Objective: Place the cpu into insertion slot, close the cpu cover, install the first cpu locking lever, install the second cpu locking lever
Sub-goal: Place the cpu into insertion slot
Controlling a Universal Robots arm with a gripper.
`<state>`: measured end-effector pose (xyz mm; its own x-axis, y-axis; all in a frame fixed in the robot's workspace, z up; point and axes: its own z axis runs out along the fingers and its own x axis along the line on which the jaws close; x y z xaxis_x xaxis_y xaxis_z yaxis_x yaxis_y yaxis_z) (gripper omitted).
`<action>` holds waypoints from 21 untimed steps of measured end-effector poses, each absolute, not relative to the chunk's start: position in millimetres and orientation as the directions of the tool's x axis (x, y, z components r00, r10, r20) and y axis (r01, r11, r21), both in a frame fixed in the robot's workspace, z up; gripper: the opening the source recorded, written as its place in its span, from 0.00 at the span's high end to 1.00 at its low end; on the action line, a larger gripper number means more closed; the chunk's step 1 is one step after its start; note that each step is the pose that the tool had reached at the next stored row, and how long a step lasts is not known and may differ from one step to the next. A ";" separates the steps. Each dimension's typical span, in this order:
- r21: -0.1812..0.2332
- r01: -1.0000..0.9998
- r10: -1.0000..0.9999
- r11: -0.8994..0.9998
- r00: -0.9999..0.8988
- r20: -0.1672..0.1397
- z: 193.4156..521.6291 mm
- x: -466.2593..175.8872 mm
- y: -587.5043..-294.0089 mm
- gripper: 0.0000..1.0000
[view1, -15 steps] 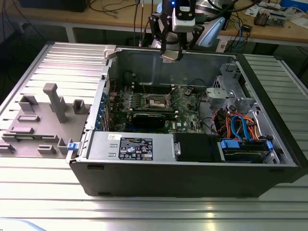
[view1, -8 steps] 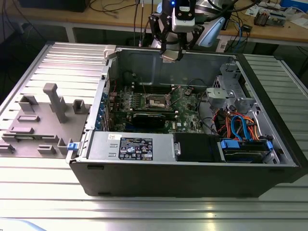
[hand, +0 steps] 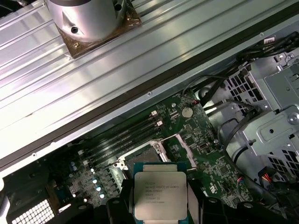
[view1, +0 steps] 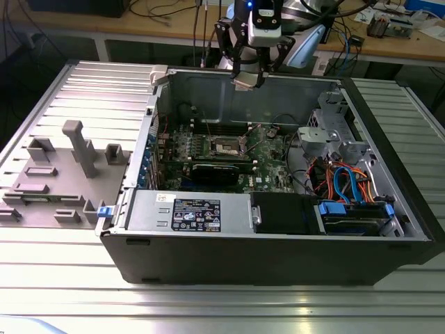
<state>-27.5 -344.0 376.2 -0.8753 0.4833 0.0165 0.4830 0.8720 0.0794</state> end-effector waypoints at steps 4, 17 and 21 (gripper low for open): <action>0.079 0.538 0.539 0.839 -0.842 0.016 376.0 -27.5 -344.0 0.46; 0.079 0.608 0.609 0.790 -0.793 0.016 374.4 -27.8 -344.0 0.46; 0.079 0.673 0.674 0.736 -0.739 0.016 370.0 -27.9 -344.0 0.46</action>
